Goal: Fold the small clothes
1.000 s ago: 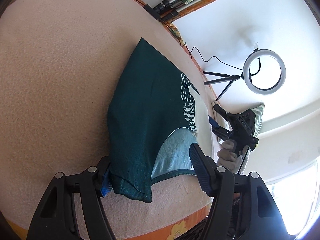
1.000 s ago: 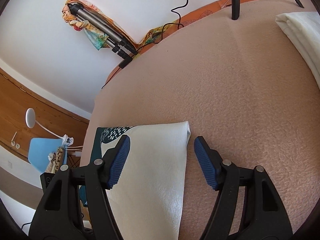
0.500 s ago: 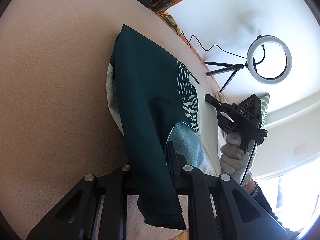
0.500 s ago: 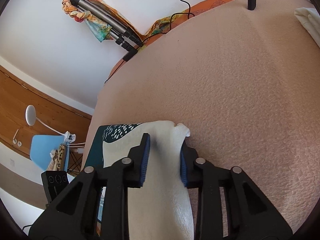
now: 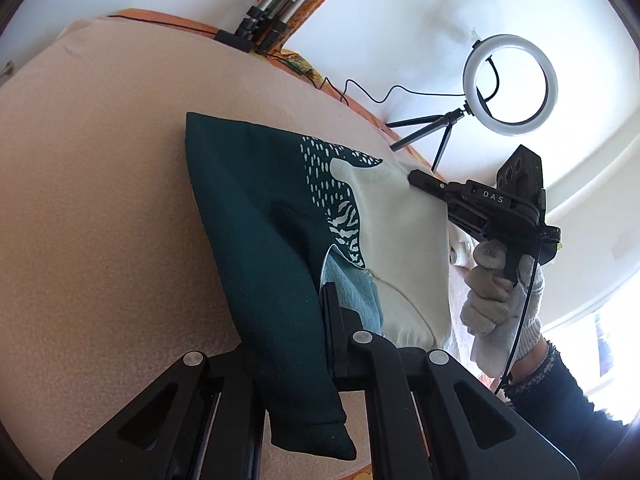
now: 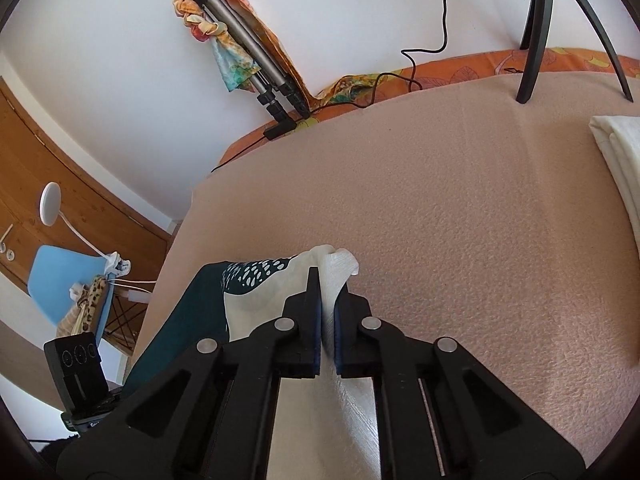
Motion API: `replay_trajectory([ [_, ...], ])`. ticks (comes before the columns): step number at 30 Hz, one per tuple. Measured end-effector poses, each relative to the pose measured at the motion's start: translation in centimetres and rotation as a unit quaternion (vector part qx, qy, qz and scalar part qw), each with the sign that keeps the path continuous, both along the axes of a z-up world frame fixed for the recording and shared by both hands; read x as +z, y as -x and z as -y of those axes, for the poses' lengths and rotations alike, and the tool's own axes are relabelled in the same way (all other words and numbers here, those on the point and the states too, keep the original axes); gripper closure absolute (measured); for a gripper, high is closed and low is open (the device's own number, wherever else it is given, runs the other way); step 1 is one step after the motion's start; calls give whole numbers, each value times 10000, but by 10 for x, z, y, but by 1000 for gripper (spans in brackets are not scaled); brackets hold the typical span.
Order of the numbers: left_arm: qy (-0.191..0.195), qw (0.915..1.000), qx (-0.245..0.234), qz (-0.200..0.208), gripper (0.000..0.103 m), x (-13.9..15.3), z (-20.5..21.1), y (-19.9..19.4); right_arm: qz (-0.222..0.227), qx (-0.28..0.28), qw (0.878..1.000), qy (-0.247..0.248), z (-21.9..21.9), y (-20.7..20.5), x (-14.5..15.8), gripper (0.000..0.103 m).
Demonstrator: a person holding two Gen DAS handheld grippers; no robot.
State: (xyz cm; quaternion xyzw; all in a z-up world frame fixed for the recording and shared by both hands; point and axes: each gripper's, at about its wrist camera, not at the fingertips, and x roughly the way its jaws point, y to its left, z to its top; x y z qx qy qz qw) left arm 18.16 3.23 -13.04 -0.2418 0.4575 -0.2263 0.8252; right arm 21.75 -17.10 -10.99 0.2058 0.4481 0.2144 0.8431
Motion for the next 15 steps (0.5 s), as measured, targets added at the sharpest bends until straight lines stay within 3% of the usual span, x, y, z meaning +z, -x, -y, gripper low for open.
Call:
replay_trajectory([
  [8, -408, 9966, -382, 597, 98, 25, 35, 6, 227, -23, 9996, 158, 2, 12, 24, 98],
  [15, -498, 9911, -793, 942, 98, 44, 68, 9, 599, -68, 9978, 262, 14, 32, 55, 98],
])
